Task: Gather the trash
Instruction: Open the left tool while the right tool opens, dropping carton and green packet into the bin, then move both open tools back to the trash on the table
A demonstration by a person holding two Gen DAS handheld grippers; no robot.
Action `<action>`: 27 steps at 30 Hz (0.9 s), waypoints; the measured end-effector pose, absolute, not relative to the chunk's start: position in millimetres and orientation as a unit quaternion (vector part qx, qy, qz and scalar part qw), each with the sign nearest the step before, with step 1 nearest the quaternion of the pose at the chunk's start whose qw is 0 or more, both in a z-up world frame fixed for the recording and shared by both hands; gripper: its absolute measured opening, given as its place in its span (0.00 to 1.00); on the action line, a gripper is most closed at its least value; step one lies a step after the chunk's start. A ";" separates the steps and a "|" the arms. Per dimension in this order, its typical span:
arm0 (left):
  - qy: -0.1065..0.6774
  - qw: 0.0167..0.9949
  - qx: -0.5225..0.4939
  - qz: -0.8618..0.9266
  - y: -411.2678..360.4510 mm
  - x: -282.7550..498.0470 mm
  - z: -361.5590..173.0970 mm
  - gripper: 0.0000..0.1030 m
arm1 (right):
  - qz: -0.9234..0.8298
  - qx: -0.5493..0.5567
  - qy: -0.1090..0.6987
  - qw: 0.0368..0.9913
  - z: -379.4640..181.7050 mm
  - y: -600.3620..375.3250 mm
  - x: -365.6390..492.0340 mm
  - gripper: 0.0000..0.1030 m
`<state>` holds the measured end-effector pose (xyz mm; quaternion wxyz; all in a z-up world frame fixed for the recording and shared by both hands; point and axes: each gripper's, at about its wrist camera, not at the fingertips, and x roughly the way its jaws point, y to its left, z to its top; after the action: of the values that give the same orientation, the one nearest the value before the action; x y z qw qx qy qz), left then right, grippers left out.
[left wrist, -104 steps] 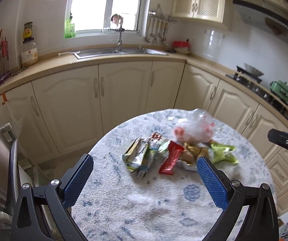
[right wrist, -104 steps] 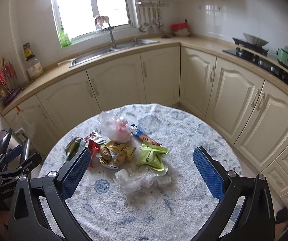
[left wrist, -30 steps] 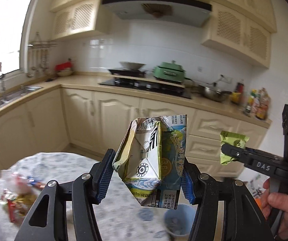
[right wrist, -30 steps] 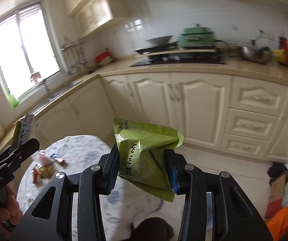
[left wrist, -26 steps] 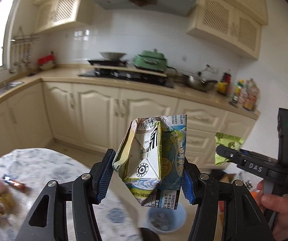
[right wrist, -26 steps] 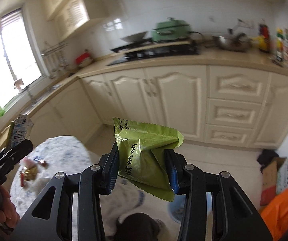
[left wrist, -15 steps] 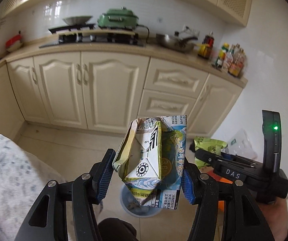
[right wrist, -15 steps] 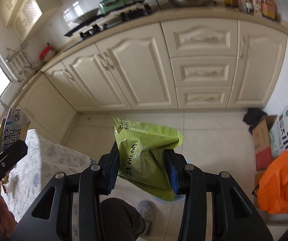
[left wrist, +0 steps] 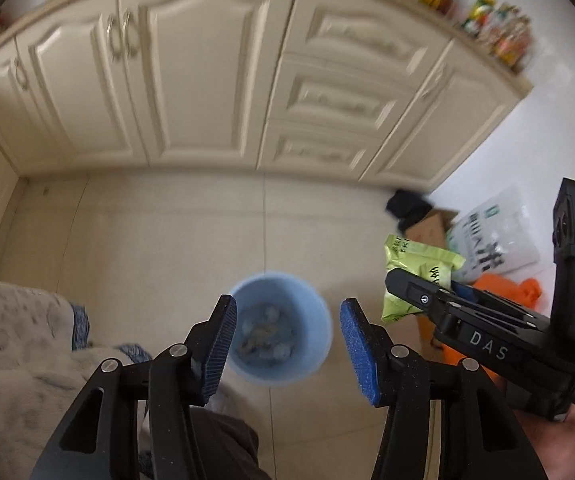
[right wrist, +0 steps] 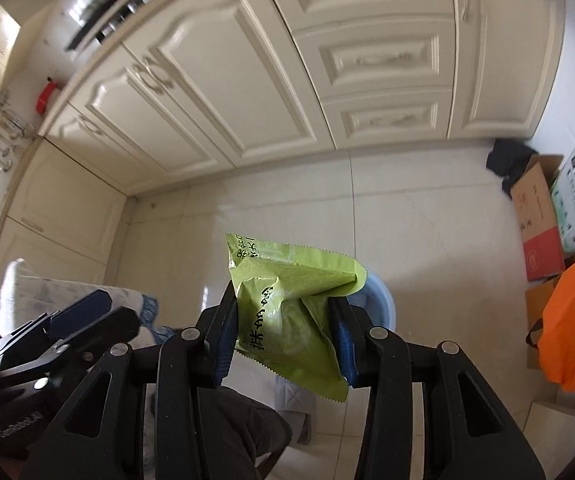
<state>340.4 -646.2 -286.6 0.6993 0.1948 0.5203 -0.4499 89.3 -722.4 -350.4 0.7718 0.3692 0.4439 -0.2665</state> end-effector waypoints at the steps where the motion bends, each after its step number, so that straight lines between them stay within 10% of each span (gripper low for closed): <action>1: 0.523 0.700 0.198 -0.445 -662.4 343.0 -289.1 0.51 | -0.273 0.371 0.452 0.764 -361.0 -724.6 89.3 0.43; 6: 0.481 0.741 0.213 -0.418 -670.0 347.0 -269.6 0.99 | -0.293 0.386 0.457 0.746 -384.8 -727.5 80.6 0.83; 13: 0.476 0.754 0.202 -0.405 -651.7 343.6 -250.4 0.99 | -0.301 0.389 0.445 0.748 -371.3 -718.0 75.2 1.00; 27: 0.378 0.808 0.136 -0.432 -507.5 287.3 -144.2 0.99 | -0.286 0.337 0.381 0.812 -255.9 -662.3 90.8 1.00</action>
<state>287.3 -507.5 -144.2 0.8076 0.1364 0.3778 -0.4318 90.8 -662.3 -255.9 0.8118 0.3369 0.3814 -0.2863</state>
